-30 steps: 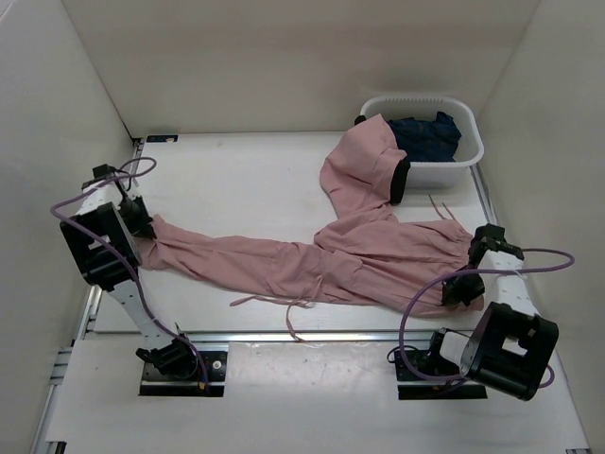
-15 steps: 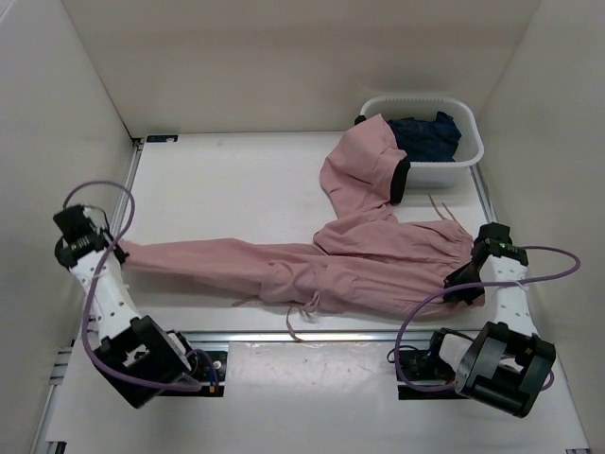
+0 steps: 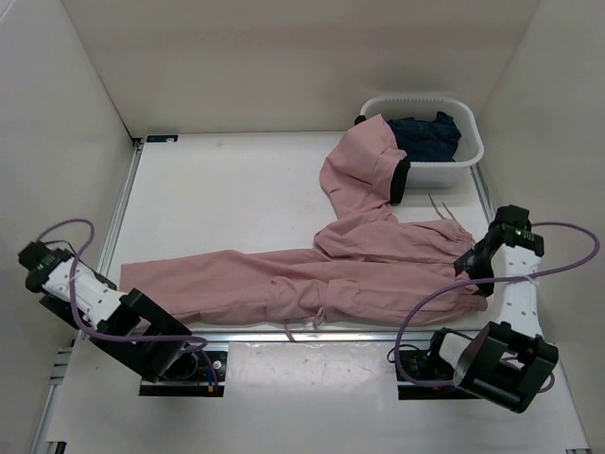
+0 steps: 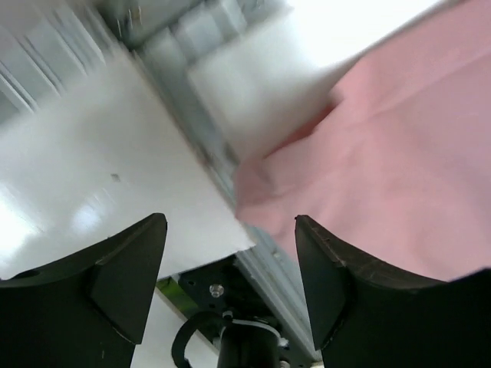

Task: Fold and stack the trousers
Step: Flatten the trousers out

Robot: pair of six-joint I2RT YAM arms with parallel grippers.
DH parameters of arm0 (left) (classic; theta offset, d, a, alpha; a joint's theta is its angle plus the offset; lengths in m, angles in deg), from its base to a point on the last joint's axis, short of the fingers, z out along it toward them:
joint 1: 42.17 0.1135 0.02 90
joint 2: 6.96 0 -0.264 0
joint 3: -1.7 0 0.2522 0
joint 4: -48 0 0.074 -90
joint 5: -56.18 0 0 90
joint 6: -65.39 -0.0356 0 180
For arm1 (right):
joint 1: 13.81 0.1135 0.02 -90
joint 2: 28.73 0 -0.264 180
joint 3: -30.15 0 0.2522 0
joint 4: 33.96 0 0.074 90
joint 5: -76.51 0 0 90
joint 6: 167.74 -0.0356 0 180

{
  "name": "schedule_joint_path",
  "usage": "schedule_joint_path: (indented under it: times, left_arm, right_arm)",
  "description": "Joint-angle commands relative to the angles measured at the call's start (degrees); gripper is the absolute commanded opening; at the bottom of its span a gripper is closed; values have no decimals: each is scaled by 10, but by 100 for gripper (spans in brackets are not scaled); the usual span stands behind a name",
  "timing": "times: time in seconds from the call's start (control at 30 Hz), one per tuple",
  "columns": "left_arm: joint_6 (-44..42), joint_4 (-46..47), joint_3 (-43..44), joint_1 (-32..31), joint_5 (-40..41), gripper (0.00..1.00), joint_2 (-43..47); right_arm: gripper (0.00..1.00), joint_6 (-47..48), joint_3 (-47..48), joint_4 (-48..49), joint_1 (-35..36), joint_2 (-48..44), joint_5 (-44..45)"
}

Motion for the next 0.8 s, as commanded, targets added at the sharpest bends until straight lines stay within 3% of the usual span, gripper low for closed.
schedule_joint_path:
  times: [0.0, 0.1, 0.17, 0.23, 0.27, 0.37, 0.4, 0.57, 0.77]
  left_arm:
    - [0, -38, 125, -11, -60, 79, -20]
    - [0, -39, 144, -74, -73, 81, -57]
    - [0, -22, 119, -121, -65, 82, -79]
    - [0, 40, 78, -188, -41, 82, -110]
    - [0, 67, 64, -205, -35, 82, -119]
    - [0, 131, 35, -256, -4, 82, -173]
    - [0, 138, 29, -263, 1, 80, -188]
    - [0, 213, 14, -270, 42, 75, -255]
    - [0, 302, 106, -275, 75, 74, -327]
  right_arm:
    - [63, 60, 74, -11, 34, 3, 7]
    - [58, 60, 125, -11, 134, 8, 37]
    - [49, 25, 131, 5, 231, 19, 46]
    - [40, -5, 123, 19, 277, 52, 46]
    - [26, -22, 115, 24, 310, 65, 39]
    - [5, -83, 61, 64, 372, 103, 11]
    - [2, -112, 47, 73, 387, 116, 3]
    - [0, -182, -50, 114, 428, 163, -7]
    - [0, -210, -38, 186, 370, 247, 27]
